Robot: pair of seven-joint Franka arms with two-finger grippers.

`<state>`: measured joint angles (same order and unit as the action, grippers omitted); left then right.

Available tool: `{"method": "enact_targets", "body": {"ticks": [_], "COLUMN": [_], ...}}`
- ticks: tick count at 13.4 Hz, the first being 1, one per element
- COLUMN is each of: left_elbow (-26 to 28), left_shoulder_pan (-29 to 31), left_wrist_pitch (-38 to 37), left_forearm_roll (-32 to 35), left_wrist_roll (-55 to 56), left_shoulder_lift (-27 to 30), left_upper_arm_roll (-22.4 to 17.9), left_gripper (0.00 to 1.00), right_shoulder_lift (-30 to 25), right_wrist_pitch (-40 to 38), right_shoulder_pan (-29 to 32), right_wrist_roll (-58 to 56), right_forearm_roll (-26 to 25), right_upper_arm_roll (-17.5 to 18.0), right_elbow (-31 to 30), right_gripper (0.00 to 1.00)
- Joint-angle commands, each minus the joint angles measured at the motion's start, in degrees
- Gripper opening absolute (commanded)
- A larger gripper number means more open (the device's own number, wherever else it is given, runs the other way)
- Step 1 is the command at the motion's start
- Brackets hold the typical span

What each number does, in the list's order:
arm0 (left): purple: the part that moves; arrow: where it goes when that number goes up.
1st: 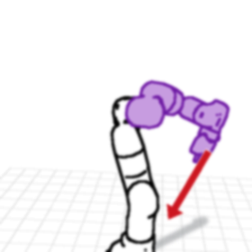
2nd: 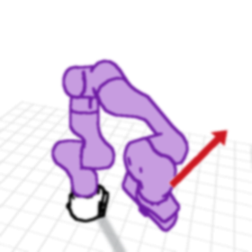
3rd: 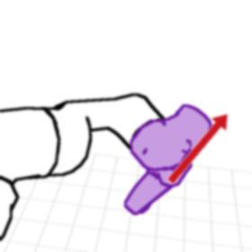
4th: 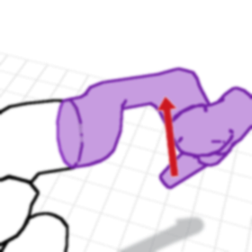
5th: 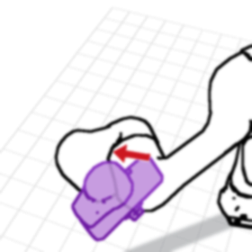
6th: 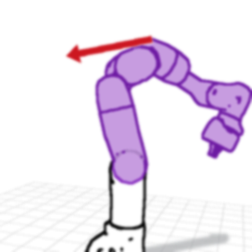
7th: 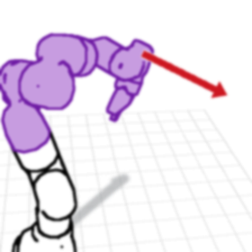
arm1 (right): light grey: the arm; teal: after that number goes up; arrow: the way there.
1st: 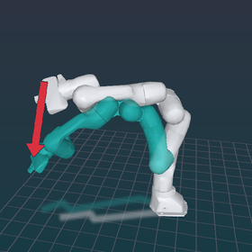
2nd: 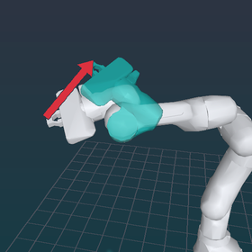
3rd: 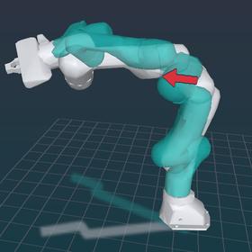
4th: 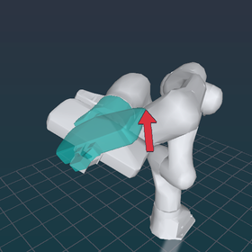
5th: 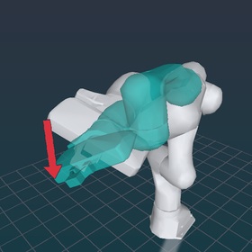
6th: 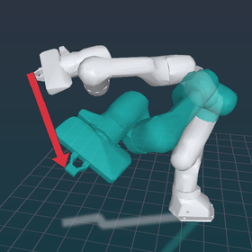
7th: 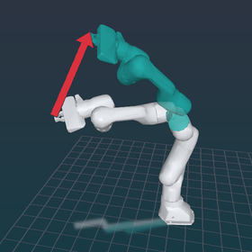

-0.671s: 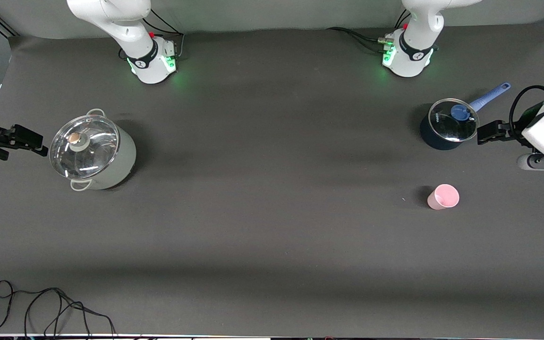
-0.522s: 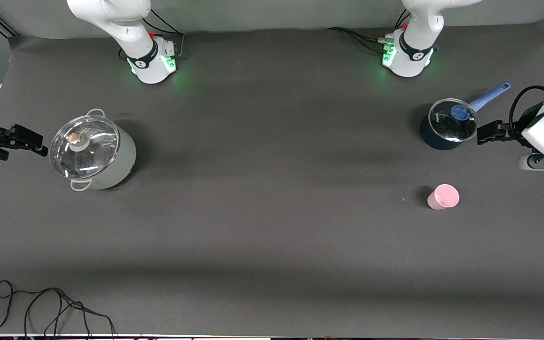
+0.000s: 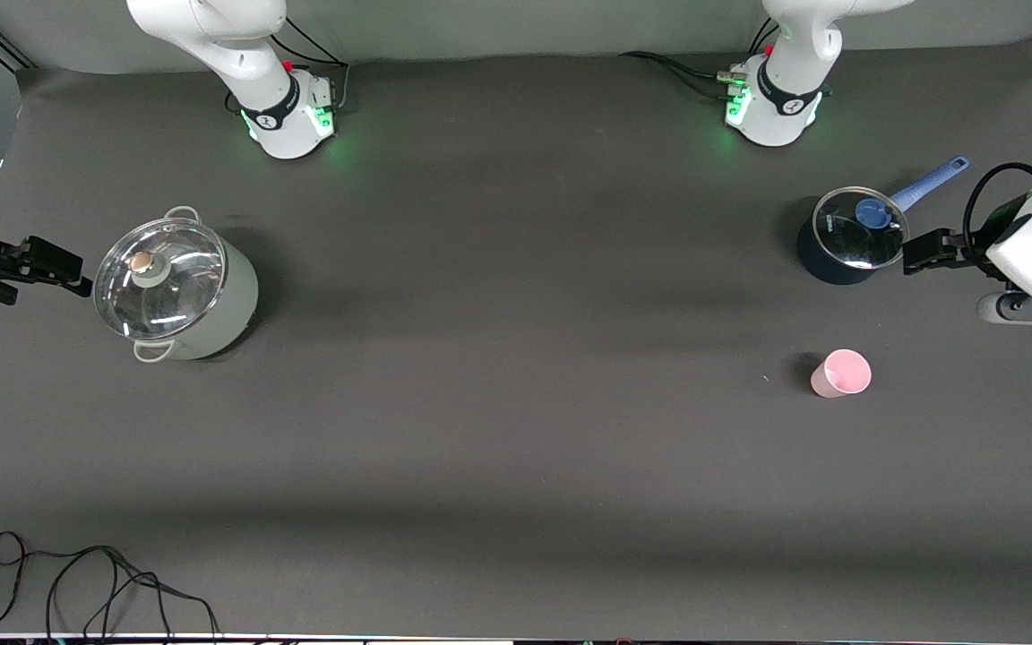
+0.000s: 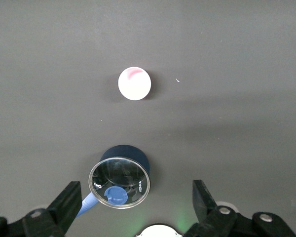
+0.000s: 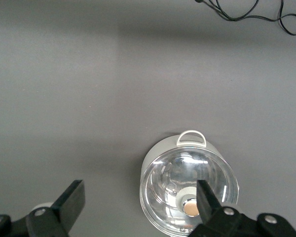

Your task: Transfer pink cup from left to right arm

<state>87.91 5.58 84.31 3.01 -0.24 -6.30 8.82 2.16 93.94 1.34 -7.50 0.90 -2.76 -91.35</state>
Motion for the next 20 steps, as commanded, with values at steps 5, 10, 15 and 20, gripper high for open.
{"method": "enact_targets", "body": {"ticks": [5, 10, 15, 20], "left_elbow": [-0.55, -0.72, -1.07, -1.16], "left_shoulder_pan": [-0.04, 0.92, 6.80, 12.43], "left_wrist_pitch": [-0.37, -0.55, 0.50, 2.09], "left_forearm_roll": [-0.29, -0.37, -10.18, -17.94], "left_wrist_roll": [-1.68, -12.80, -40.49, -65.90], "left_shoulder_lift": [-0.12, -0.21, -0.56, -0.73], "left_upper_arm_roll": [-0.12, -0.38, -0.38, -0.38], "left_gripper": [1.00, 1.00, 1.00, 0.98], "right_shoulder_lift": [-0.49, -0.49, -0.32, -0.32], "right_wrist_pitch": [0.19, 0.19, 0.46, 0.37], "right_shoulder_pan": [-0.28, -0.28, -0.20, -0.02], "right_wrist_roll": [0.56, 0.65, 0.47, -0.75], "right_forearm_roll": [-0.11, -0.02, -0.11, -0.63], "right_upper_arm_roll": [-0.06, 0.03, -0.14, -0.15], "right_elbow": [0.29, 0.38, 0.38, 0.47], "right_gripper": [1.00, 1.00, 1.00, 1.00]}}
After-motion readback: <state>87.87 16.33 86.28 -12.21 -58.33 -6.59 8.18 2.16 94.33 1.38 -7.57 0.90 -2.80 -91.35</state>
